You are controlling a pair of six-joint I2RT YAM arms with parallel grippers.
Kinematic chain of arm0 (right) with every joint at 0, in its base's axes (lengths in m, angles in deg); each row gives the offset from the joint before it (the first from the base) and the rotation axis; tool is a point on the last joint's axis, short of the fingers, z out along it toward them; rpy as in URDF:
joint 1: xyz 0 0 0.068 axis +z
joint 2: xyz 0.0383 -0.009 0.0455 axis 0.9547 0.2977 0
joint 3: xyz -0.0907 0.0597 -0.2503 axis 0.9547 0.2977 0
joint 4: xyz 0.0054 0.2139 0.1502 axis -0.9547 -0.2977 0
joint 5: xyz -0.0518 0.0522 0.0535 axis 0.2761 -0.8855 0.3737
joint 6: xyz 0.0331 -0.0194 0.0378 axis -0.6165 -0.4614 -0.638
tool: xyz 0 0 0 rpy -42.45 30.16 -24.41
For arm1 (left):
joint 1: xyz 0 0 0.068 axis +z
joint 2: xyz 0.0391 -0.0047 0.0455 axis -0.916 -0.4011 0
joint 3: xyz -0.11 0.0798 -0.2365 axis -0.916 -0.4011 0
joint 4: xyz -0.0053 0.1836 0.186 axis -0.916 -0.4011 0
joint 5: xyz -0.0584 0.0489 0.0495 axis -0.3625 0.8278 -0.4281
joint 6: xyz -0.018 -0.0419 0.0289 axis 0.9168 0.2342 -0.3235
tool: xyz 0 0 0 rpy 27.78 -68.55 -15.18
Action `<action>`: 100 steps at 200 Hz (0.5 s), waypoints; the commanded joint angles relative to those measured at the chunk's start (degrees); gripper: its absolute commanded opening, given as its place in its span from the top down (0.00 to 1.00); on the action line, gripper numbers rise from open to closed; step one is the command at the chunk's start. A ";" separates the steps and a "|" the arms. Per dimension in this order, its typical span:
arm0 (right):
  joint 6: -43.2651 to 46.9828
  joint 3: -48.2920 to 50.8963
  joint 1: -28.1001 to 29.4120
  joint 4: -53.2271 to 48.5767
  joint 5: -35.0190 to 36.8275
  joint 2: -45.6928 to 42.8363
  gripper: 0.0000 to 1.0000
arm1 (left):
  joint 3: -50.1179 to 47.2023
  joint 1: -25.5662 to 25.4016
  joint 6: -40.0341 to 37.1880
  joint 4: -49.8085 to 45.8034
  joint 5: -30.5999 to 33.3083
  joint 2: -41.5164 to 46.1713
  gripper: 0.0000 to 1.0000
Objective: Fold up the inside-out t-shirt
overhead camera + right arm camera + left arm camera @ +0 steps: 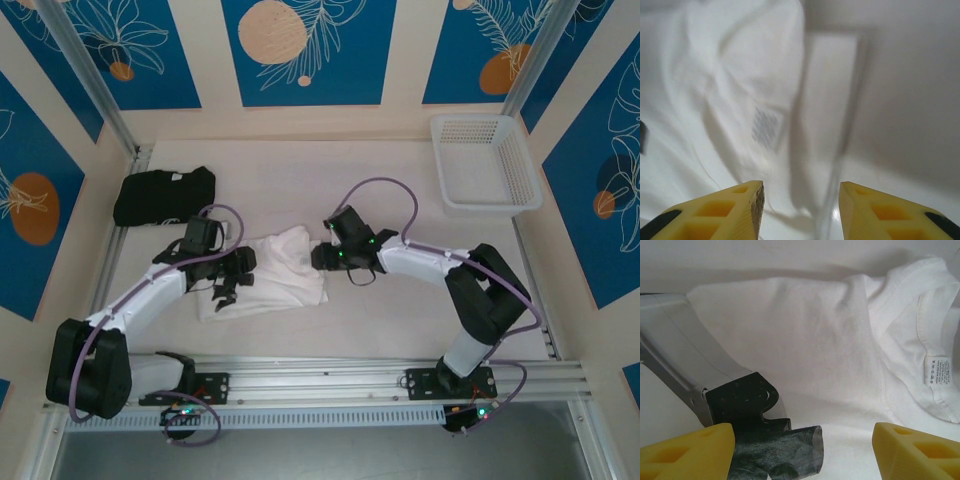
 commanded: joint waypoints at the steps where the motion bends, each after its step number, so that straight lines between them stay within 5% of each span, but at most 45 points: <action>1: 1.40 -4.89 -1.70 5.03 -2.98 4.72 0.55 | -0.12 0.83 -0.43 -0.08 0.79 1.86 0.27; 64: 1.07 -18.77 -4.47 5.23 -6.24 19.41 0.58 | -1.29 0.91 -0.54 -1.00 -0.14 4.71 0.27; 100: 1.03 -18.95 -5.63 5.34 -7.61 19.34 0.87 | -2.35 0.85 -0.79 -0.91 0.40 5.09 0.27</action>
